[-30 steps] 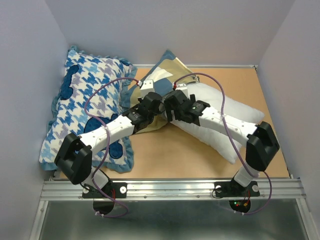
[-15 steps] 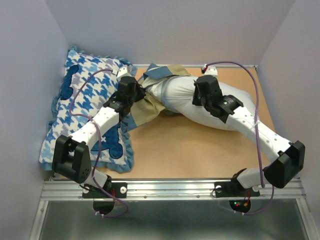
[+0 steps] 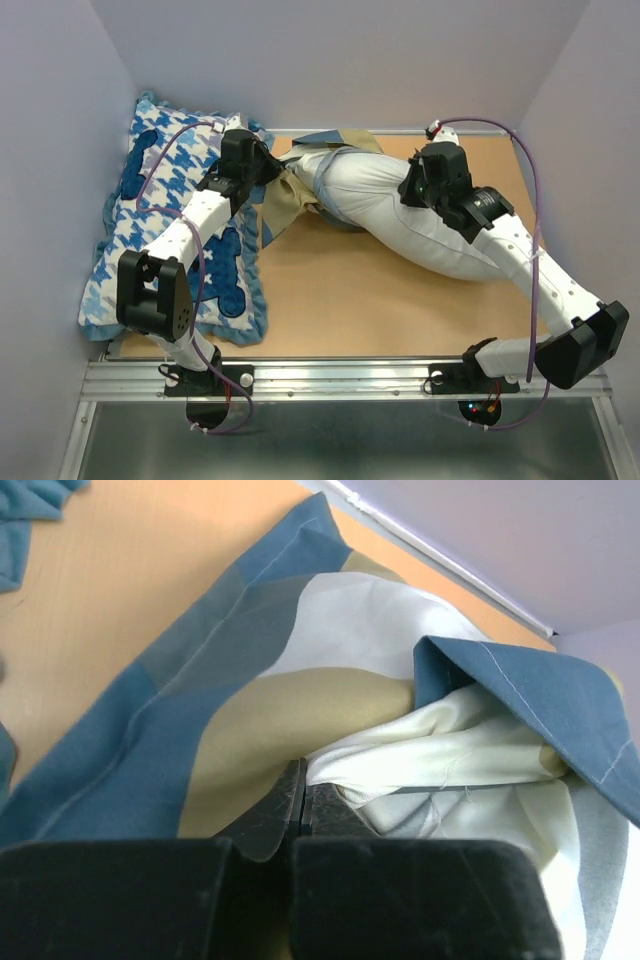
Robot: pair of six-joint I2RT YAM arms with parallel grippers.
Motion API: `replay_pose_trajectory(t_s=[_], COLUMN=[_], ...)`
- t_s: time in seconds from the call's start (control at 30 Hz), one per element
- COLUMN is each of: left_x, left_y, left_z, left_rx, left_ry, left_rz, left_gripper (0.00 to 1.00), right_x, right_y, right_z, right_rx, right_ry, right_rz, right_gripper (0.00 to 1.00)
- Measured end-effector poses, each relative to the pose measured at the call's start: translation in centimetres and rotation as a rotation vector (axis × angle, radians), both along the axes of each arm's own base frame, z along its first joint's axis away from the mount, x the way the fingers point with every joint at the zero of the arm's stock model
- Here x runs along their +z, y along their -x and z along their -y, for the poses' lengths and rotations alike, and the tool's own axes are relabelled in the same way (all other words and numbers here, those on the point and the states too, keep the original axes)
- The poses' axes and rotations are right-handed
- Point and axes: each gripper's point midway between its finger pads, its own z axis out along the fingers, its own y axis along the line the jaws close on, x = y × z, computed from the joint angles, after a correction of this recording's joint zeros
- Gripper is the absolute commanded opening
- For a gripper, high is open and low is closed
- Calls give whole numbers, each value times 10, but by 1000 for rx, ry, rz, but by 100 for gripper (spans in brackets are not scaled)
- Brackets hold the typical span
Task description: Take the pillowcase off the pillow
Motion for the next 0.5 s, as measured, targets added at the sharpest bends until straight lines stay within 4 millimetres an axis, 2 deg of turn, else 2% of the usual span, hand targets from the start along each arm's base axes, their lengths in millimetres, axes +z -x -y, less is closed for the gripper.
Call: replay_pose_trajectory(t_s=[0.17, 0.3, 0.5], left_x=[-14, -17, -8], left_y=[-6, -8, -17], left_z=[-5, -10, -27], left_rx=[11, 19, 52], left_ry=[-8, -15, -19], left_rz=[-38, -49, -37], left_gripper=[0, 0, 0], right_x=[2, 10, 40], right_y=[1, 5, 10], right_z=[11, 15, 18], right_rx=[-9, -11, -9], right_ry=[-11, -11, -25], right_rz=[-19, -30, -7], right_gripper=[1, 1, 1])
